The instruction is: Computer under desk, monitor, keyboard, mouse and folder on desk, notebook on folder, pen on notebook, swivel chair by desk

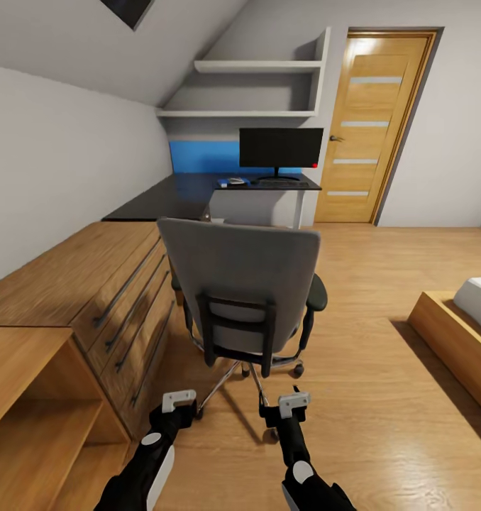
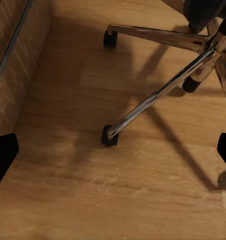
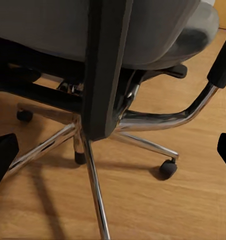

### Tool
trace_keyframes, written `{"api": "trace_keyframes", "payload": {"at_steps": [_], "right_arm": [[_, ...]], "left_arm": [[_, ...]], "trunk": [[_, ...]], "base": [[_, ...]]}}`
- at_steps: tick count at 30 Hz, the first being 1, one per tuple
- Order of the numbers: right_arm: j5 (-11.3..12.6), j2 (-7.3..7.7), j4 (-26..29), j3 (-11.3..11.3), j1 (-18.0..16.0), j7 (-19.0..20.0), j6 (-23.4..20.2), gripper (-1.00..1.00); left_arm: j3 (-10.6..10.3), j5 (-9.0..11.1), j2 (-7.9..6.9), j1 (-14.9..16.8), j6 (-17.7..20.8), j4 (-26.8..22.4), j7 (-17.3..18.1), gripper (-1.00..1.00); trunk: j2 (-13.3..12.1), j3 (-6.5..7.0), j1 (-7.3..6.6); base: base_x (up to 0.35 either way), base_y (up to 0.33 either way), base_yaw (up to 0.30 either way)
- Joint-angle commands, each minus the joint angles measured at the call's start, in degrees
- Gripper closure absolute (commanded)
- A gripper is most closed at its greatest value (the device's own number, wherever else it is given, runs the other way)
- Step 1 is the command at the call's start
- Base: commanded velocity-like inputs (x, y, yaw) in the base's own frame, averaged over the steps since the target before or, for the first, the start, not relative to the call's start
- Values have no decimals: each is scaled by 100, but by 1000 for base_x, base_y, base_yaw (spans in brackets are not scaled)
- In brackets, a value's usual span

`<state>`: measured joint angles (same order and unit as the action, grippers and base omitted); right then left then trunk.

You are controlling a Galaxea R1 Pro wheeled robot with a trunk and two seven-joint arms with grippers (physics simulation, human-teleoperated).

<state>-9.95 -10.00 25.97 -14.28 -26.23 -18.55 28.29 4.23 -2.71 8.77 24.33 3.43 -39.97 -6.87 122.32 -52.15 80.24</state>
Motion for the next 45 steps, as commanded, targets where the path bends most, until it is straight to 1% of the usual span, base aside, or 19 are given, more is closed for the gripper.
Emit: {"api": "trace_keyframes", "payload": {"at_steps": [1,3,6,9,12,15,19,22,30,38,45], "right_arm": [[-52,0,2,-14,-5,-42,-3,-100],[-48,0,16,-18,-5,-21,-16,-100],[-40,0,57,-25,-5,-7,-82,-100],[-31,0,263,-29,-5,4,-320,-100],[-9,0,635,-30,-5,14,-670,-100],[56,0,752,-27,-5,21,-770,-100],[116,0,791,-23,-5,26,-799,-100],[134,0,800,-19,-5,25,-799,-100],[143,0,818,-11,-5,22,-788,-100],[142,0,813,-21,1,43,-550,-100],[142,0,813,-22,4,41,-503,-100]], "left_arm": [[-11,-29,15,1,35,-11,-7,-100],[-69,-28,48,1,39,-27,-16,-100],[-118,-25,88,1,59,-199,-28,-100],[-144,-21,104,4,78,-371,-36,-100],[-158,-19,123,8,85,-483,-38,-100],[-181,-19,123,9,77,-503,-32,-100],[-270,-26,123,9,55,-503,-27,-100],[-289,-27,123,10,43,-503,-29,-100],[-298,-28,123,10,35,-526,-26,-100],[-292,-24,123,10,35,-529,-25,-100],[-291,-19,123,10,35,-529,-22,-100]], "trunk": [[44,-24,22],[124,-59,66],[244,-113,131],[365,-167,197],[485,-221,263],[605,-275,329],[766,-347,417],[886,-401,483],[1207,-544,659],[1528,-688,834],[1808,-813,988]], "base": [[0,0,0],[0,0,0],[0,0,0],[0,0,0],[0,0,0],[0,0,0],[0,0,0],[0,0,0],[0,0,0],[0,0,0],[0,0,0]]}}
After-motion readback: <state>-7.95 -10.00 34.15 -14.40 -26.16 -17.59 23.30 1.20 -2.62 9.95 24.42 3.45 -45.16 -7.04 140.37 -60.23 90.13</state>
